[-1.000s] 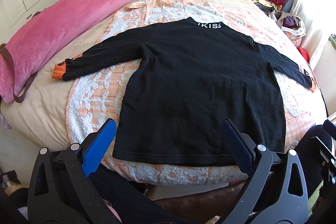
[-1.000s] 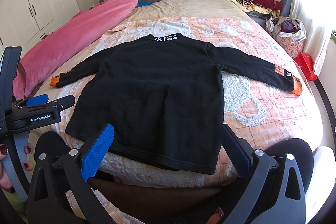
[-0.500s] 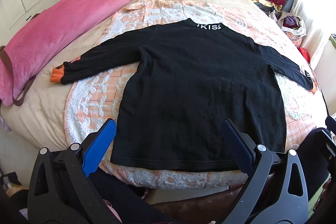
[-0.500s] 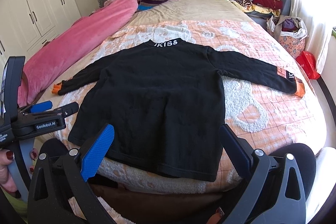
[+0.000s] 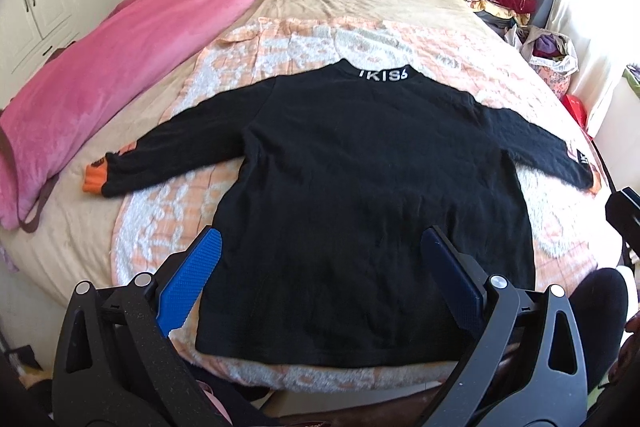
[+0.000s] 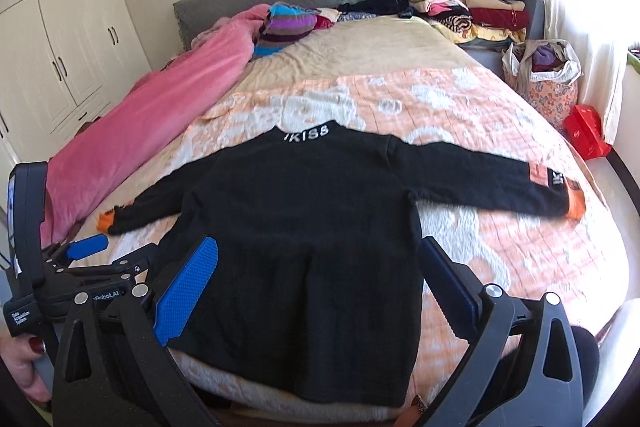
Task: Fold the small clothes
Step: 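Move the right tool to the orange-cuffed sleeve end and grasp it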
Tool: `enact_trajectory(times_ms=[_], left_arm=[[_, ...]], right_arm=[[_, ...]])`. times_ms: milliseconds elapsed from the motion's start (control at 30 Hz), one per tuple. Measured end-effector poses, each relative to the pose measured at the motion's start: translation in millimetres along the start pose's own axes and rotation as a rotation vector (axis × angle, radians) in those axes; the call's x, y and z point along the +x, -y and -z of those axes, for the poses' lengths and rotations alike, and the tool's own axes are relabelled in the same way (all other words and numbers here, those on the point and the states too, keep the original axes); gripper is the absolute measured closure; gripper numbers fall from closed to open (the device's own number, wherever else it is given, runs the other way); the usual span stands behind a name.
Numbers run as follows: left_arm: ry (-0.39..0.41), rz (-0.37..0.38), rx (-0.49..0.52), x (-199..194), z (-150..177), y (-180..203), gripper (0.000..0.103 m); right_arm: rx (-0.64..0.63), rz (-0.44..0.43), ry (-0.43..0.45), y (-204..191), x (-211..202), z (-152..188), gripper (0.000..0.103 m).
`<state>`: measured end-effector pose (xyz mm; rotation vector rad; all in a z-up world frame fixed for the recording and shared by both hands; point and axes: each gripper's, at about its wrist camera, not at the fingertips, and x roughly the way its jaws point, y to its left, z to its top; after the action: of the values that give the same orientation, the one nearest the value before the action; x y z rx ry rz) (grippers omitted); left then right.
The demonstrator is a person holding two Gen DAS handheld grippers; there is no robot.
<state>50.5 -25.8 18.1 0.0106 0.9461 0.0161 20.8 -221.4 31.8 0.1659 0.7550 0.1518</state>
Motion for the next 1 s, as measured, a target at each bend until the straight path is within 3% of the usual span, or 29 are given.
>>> enact_trajectory(times_ms=[733,1000], left_arm=[[0.007,0.022,0.004,33.9,-68.3,50.1,0.009],[-0.009,0.005,-0.001,49.5,-84.1,59.0,0.009]], right_arm=[[0.071,0.078,0.048,43.6,44.4,-76.5,0.004],[0.147,0.123,0.061,86.8,54.9,-105.3,0.004]])
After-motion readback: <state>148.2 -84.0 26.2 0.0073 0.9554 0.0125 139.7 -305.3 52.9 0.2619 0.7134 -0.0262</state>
